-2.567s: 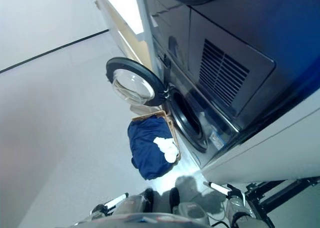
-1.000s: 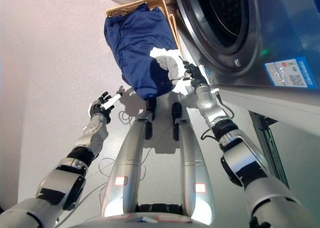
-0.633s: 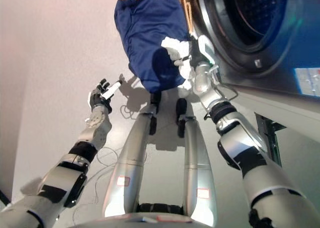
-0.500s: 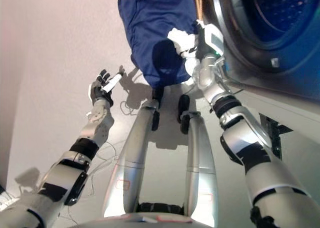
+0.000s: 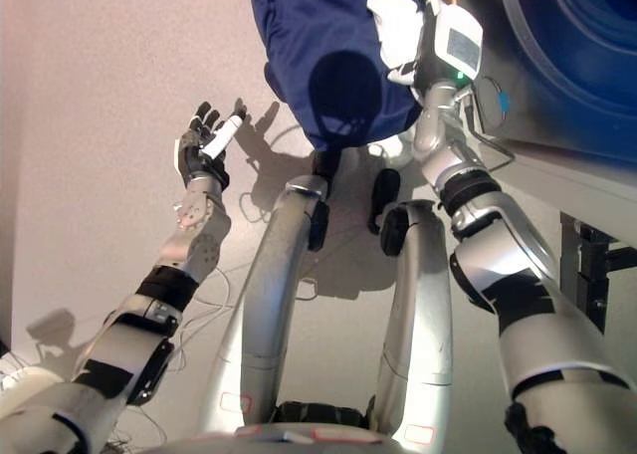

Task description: Put the clothes in the basket into the washing machine.

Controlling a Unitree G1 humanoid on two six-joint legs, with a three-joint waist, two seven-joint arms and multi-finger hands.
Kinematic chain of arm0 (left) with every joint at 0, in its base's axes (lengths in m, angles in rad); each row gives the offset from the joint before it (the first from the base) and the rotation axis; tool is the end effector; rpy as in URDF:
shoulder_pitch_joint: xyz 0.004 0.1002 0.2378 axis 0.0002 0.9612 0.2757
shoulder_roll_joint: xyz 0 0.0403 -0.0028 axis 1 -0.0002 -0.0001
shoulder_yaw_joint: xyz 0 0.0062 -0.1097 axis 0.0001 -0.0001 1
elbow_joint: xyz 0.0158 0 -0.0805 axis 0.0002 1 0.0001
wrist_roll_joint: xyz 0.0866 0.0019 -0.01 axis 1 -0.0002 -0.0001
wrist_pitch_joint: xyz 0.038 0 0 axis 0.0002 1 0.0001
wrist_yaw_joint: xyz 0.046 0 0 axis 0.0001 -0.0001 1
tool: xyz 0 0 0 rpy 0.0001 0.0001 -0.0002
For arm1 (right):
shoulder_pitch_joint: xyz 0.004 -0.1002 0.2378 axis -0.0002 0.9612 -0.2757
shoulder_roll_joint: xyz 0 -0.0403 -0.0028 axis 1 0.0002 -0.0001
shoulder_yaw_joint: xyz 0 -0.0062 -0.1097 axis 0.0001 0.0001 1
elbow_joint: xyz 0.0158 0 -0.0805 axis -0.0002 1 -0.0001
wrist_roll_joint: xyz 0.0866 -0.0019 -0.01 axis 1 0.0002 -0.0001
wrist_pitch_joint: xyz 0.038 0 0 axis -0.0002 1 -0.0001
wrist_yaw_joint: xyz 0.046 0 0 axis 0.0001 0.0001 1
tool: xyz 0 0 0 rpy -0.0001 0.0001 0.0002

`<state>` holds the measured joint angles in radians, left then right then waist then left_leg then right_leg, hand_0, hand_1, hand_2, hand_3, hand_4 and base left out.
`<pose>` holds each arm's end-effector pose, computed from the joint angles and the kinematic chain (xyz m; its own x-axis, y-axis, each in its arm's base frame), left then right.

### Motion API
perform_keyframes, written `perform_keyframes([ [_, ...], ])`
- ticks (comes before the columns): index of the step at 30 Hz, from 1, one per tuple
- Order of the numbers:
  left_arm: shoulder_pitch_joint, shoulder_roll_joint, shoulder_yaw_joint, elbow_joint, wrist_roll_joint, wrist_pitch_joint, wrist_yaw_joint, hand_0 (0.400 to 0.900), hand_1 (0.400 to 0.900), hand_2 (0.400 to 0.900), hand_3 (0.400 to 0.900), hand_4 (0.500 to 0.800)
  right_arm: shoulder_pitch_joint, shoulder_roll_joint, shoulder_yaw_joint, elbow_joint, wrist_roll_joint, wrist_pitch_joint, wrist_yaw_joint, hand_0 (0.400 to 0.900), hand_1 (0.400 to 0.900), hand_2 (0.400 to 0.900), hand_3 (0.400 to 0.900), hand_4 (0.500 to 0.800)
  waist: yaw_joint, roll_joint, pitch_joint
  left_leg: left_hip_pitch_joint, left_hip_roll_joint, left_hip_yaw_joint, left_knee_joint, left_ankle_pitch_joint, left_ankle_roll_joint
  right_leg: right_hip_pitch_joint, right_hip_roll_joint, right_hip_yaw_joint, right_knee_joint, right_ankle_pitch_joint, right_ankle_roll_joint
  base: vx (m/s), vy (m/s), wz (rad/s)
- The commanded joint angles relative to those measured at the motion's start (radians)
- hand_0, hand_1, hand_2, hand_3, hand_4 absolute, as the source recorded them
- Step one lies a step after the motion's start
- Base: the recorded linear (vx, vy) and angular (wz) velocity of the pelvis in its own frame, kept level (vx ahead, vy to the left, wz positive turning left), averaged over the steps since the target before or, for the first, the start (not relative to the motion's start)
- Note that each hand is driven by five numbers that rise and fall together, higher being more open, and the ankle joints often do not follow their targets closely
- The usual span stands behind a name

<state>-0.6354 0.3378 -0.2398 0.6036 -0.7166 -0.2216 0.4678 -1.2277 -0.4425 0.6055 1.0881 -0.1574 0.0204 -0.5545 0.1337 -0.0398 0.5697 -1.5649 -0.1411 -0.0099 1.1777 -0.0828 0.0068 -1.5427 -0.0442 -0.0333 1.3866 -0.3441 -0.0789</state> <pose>0.3058 0.1741 0.0989 0.9389 0.3411 0.0459 -0.3122 0.9002 -0.3035 0.3691 -0.1672 0.2002 0.8703 -0.1658 0.4638 0.4827 0.4743 -0.7362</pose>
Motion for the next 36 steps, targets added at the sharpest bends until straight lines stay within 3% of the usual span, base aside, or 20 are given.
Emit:
perform_keyframes([
  [1,0.071,-0.011,0.009,-0.029,-0.005,-0.059,0.005,0.9,0.9,0.9,0.9,0.8,0.104,0.029,0.028,0.035,0.022,0.01,0.057,0.4,0.4,0.4,0.4,0.5,0.008,0.059,-0.072,0.017,-0.035,-0.023,0.101,-0.205,0.023,-0.022,0.004,0.04,-0.075,0.03,0.101,0.0,0.0,0.0],
  [5,0.072,-0.015,0.024,0.018,-0.014,-0.056,0.006,0.9,0.9,0.9,0.9,0.8,0.13,0.028,0.021,-0.004,0.018,0.01,0.04,0.4,0.4,0.4,0.4,0.5,-0.003,0.049,-0.094,0.018,-0.035,-0.024,0.097,-0.199,0.02,-0.019,0.01,0.04,-0.083,0.039,0.102,0.0,0.0,0.0],
  [12,0.132,-0.004,0.064,-0.043,0.016,-0.047,0.025,0.9,0.9,0.9,0.9,0.8,0.18,-0.057,-0.013,-0.274,-0.063,0.028,-0.005,0.4,0.4,0.4,0.4,0.5,-0.032,0.022,-0.122,0.051,-0.03,-0.031,0.054,-0.184,0.015,0.021,0.019,0.036,-0.128,0.058,0.11,-0.01,0.011,-0.03],
  [18,0.222,-0.004,0.141,-0.097,0.037,-0.007,0.039,0.9,0.9,0.9,0.9,0.8,0.27,-0.154,-0.169,-0.628,-0.088,0.03,-0.005,0.4,0.4,0.4,0.4,0.5,-0.079,-0.008,-0.139,0.081,-0.02,-0.04,0.029,-0.177,0.012,0.058,0.036,0.033,-0.167,0.077,0.117,-0.03,0.032,-0.1],
  [24,0.264,-0.004,0.165,-0.106,0.047,0.012,0.036,0.9,0.9,0.9,0.9,0.8,0.32,-0.2,-0.273,-0.772,-0.09,0.011,0.003,0.4,0.4,0.4,0.4,0.5,-0.094,-0.02,-0.155,0.097,-0.013,-0.044,0.015,-0.169,0.01,0.081,0.049,0.034,-0.19,0.09,0.122,-0.03,0.019,-0.07],
  [29,0.27,-0.002,0.156,-0.107,0.053,0.015,0.035,0.9,0.9,0.9,0.9,0.8,0.285,-0.208,-0.305,-0.73,-0.072,0.012,-0.044,0.4,0.4,0.4,0.4,0.5,-0.095,-0.022,-0.16,0.11,-0.01,-0.044,0.013,-0.166,0.008,0.098,0.056,0.035,-0.197,0.093,0.124,-0.03,0.014,-0.05],
  [32,0.26,-0.012,0.124,-0.099,0.052,0.009,0.044,0.9,0.9,0.9,0.9,0.8,0.222,-0.128,-0.386,-0.636,0.077,-0.033,-0.167,0.4,0.4,0.4,0.4,0.5,-0.088,-0.011,-0.165,0.128,-0.011,-0.043,0.014,-0.164,0.009,0.115,0.063,0.038,-0.194,0.096,0.125,-0.02,0.007,-0.03],
  [36,0.254,-0.007,0.096,-0.077,0.043,0.01,0.032,0.9,0.9,0.9,0.9,0.8,0.09,-0.144,-0.399,-0.523,0.171,-0.058,-0.226,0.4,0.4,0.4,0.4,0.5,-0.074,-0.002,-0.17,0.142,-0.011,-0.041,0.008,-0.155,0.005,0.129,0.062,0.04,-0.197,0.1,0.127,-0.02,-0.004,0.03],
])
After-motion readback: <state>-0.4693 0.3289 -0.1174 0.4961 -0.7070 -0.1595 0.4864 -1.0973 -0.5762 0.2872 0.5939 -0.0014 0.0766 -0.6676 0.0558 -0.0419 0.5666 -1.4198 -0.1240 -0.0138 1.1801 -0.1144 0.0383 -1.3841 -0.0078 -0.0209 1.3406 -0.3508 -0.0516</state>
